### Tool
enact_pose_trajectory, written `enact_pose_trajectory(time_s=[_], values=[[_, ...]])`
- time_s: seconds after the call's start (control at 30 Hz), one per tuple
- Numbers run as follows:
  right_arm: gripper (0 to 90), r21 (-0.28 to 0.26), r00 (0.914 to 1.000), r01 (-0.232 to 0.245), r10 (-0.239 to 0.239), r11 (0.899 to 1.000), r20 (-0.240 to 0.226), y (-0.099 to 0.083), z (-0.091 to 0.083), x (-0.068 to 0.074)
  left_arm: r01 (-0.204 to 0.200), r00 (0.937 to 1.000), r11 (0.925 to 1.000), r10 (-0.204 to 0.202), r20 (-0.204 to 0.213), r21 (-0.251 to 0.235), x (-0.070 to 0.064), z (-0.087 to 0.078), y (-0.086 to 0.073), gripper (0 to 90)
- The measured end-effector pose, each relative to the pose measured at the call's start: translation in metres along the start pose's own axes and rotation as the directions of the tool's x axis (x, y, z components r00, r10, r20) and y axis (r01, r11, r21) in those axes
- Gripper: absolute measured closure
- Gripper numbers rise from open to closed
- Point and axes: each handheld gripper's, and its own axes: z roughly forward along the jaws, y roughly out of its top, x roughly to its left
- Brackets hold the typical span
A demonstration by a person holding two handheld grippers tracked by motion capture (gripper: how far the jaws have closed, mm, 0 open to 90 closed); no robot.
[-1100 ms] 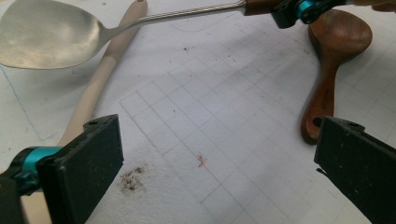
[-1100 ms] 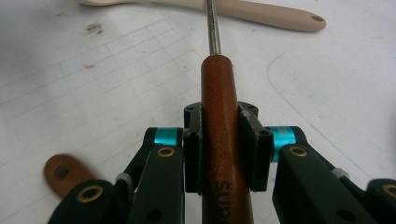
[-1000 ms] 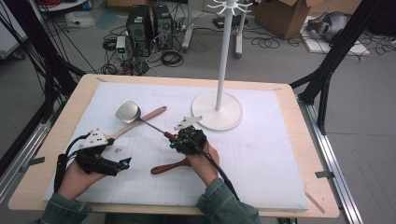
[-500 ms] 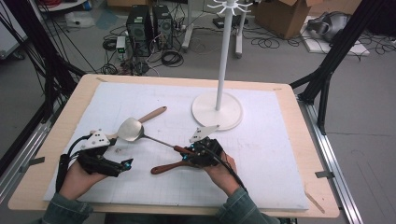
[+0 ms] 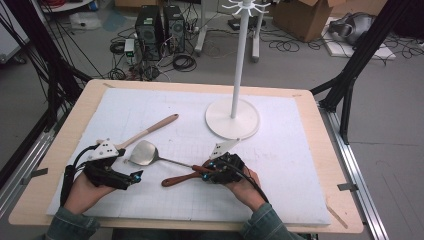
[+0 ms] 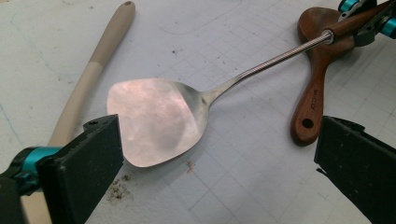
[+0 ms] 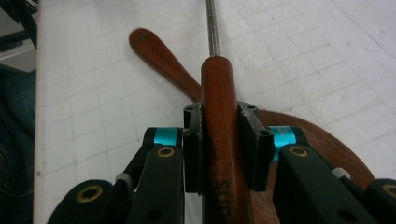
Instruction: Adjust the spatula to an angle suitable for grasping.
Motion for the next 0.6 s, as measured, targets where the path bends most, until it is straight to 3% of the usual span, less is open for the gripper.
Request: enact_pose_trajectory(time_s=[0.3, 0.6], values=[[72.8, -0.004, 0.9990, -0.019, 0.019, 1.000, -0.041, -0.008, 0.002, -0.011, -0.001, 1.0000, 1.0000, 0.001, 0.000, 0.005, -0.001, 0.001, 0.000, 1.8], [71.6, 0.027, 0.9997, -0.006, 0.006, 1.000, -0.026, -0.009, 0.005, -0.011, 0.000, 1.0000, 1.0000, 0.000, 0.006, 0.002, -0.001, 0.002, 0.000, 1.8]])
